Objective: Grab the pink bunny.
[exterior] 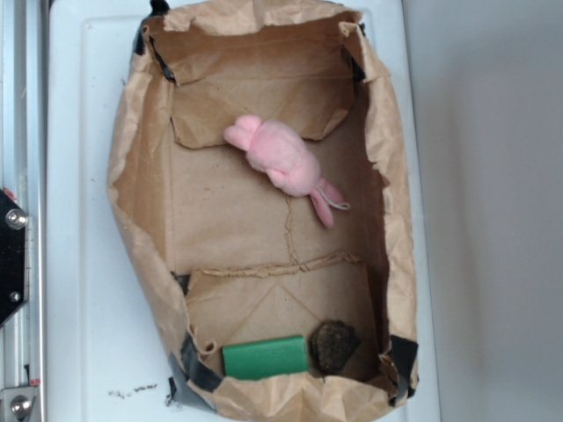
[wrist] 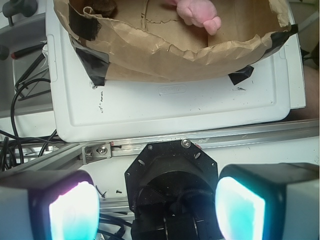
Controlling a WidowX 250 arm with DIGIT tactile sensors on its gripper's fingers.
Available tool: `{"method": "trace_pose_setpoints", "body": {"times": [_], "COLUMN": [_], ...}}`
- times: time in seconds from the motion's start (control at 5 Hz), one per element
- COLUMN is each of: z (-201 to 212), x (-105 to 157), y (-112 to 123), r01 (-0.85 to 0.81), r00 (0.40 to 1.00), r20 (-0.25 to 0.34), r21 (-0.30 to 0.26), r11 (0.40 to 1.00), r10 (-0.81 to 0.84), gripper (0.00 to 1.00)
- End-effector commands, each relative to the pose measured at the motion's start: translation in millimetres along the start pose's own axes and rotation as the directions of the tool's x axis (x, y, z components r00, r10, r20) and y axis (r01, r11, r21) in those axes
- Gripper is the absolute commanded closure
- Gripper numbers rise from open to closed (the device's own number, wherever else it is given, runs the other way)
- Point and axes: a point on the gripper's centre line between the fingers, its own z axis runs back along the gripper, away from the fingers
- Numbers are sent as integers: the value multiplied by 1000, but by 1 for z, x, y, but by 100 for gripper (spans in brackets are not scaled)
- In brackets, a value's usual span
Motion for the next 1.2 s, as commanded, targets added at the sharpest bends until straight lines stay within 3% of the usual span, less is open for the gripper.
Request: {"method": "trace_pose_setpoints", "body": {"times": [0.0, 0.4, 0.6, 1.0], "z": [0, -34, -52, -91], "x": [0, 66, 101, 141], "y": [0, 10, 22, 42], "r01": [0, -80, -93, -139], "r00": [1000, 996, 993, 989], "r20": [0, 49, 68, 63], "r21": [0, 47, 18, 31], "r11": [1000, 996, 995, 990], "r10": [0, 77, 92, 137], "gripper": [0, 0, 0, 0]}}
